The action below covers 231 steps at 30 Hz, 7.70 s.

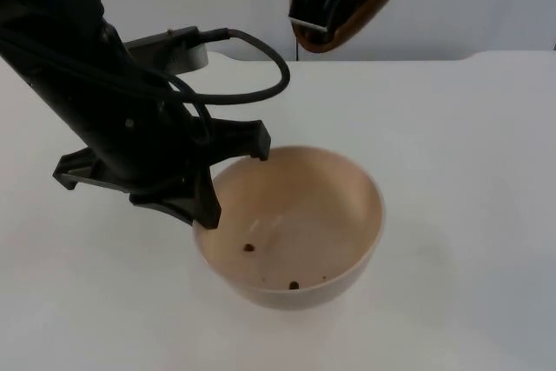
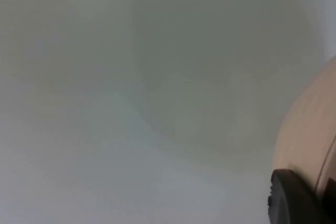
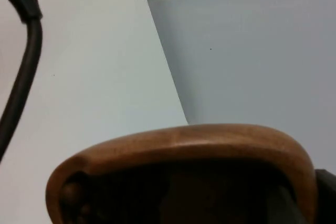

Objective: Pick up the bowl with the left hand and pour the coffee beans from the cup into the bowl with the right hand.

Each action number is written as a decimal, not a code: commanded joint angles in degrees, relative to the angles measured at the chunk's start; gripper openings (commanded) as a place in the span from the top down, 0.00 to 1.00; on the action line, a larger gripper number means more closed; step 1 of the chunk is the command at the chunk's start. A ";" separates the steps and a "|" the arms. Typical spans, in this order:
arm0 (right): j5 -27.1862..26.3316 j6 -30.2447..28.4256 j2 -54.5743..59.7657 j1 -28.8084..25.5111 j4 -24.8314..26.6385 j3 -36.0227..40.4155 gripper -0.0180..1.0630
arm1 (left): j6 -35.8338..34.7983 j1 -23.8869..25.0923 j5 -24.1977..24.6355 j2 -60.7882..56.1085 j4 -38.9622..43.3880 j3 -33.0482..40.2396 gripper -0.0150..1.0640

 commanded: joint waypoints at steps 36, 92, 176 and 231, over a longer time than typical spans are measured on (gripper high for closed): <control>0.14 -5.12 -0.65 2.00 -4.56 0.41 0.98 | 0.08 0.00 -0.52 -0.66 -0.98 0.24 0.99; 0.14 -8.43 2.03 4.19 -13.54 0.41 0.98 | 0.08 0.00 -0.75 -0.66 -2.64 0.24 0.99; -2.24 -16.99 -7.82 -26.75 60.56 -2.60 0.98 | -2.62 0.27 0.99 -0.66 8.35 0.24 0.99; -50.49 13.03 1.75 -32.11 50.89 44.33 0.98 | -7.46 0.27 -13.90 -0.66 10.54 17.24 0.99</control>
